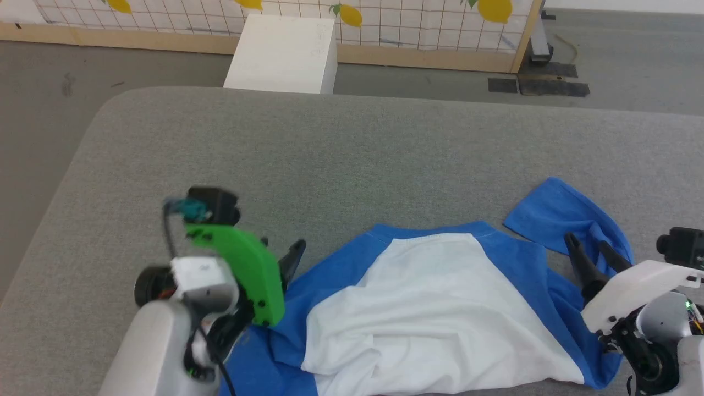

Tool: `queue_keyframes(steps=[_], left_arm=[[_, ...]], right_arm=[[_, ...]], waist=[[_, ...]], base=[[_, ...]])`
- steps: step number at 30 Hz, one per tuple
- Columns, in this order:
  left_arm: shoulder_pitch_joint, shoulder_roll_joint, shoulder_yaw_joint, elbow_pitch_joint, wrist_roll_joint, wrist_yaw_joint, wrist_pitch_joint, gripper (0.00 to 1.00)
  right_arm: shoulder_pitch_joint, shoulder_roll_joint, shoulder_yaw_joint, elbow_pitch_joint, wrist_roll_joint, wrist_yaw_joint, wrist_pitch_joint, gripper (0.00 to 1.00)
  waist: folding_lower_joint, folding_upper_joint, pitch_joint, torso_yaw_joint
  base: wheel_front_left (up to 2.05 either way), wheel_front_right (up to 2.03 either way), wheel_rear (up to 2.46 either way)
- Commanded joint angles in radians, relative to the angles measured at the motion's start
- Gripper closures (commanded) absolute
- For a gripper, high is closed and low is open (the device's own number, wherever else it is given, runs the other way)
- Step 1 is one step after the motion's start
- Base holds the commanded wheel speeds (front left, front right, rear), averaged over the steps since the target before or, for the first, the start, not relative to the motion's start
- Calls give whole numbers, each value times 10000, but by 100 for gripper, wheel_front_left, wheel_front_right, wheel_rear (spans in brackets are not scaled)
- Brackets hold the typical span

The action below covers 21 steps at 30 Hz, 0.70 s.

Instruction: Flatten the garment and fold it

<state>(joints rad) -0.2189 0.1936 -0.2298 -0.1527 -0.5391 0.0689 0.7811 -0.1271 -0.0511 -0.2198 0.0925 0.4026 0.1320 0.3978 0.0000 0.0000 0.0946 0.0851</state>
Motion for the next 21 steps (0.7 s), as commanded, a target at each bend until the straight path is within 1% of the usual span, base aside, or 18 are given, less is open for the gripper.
queue_keyframes(steps=[1, 2, 4, 7, 10, 15, 21], left_arm=[[-427, 68, -276, 299, 306, -177, -21, 0], [-721, 20, -475, 645, 393, -331, -42, 0], [-1206, 139, -823, 1413, 755, -569, -16, 0], [-1775, 138, -1303, 2503, 1092, -893, 18, 0], [-2156, 123, -1660, 3322, 1313, -1104, 122, 0], [-2536, 92, -2042, 4431, 1512, -1311, 159, 0], [-2734, -32, -2300, 5400, 1600, -1392, 26, 0]], right_arm=[[84, 5, 63, -60, -249, -13, 36, 0], [70, 6, 92, -79, -338, -13, 56, 0], [14, 6, 165, -90, -391, -13, 94, 0], [-27, 7, 209, -111, -373, -13, 126, 0], [-48, 7, 187, -133, -193, -13, 181, 0], [-20, 8, 103, -254, -135, -13, 249, 0], [-56, 8, 93, -430, -151, -13, 338, 0]], waist=[[0, 0, 105, -76], [0, 0, 161, -122], [0, 0, 273, -248], [0, 0, 433, -409], [0, 0, 604, -529], [0, 0, 768, -615], [0, 0, 932, -610]], base=[[0, 0, 0], [0, 0, 0], [0, 0, 0], [0, 0, 0], [0, 0, 0], [0, 0, 0], [0, 0, 0]])
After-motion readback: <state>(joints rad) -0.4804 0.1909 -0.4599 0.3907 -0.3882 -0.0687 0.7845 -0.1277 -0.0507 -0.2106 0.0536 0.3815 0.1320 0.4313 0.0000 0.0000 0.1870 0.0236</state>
